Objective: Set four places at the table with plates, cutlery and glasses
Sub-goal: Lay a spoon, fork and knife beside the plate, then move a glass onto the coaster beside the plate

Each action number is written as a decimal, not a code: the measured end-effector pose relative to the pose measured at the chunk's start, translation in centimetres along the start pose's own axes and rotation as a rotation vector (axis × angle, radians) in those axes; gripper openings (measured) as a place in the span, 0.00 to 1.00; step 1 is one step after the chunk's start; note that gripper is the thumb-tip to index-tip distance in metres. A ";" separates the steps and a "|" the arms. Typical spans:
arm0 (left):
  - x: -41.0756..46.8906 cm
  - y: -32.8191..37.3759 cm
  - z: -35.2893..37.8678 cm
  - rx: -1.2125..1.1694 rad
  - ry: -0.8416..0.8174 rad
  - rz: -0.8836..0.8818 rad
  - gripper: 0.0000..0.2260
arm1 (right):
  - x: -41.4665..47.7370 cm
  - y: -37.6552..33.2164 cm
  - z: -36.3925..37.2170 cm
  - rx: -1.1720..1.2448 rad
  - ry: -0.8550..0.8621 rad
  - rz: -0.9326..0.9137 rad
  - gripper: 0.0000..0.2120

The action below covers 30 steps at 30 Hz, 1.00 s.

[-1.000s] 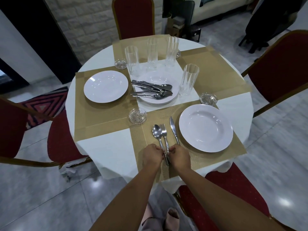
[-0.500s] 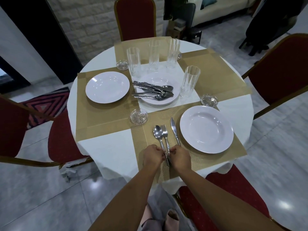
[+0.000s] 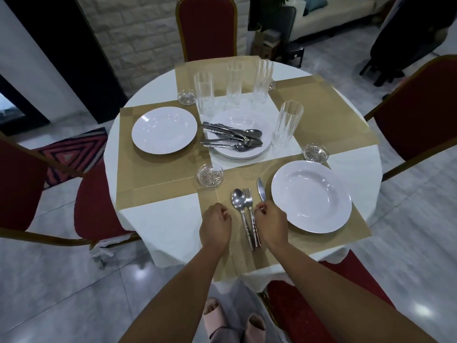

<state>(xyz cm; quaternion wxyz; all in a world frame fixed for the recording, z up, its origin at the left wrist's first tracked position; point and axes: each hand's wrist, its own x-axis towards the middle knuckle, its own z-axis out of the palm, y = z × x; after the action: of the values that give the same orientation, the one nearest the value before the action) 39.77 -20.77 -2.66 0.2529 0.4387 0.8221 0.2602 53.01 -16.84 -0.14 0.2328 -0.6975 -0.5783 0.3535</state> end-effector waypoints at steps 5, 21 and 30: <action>1.7 -1.7 1.2 0.338 0.043 0.209 0.20 | 4.0 -3.1 -0.9 0.117 0.068 -0.030 0.08; 2.1 -2.7 3.7 0.482 -0.014 0.241 0.29 | 21.1 -6.1 -5.1 -0.048 0.195 0.125 0.48; 2.2 -2.8 3.6 0.485 -0.018 0.228 0.29 | 23.4 -5.9 -5.3 0.110 0.150 0.120 0.36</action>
<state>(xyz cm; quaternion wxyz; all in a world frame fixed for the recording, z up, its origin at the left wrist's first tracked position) 39.35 -19.46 -7.59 0.1168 0.5786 0.8034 0.0785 55.12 7.65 2.36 0.2918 -0.7413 -0.4962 0.3449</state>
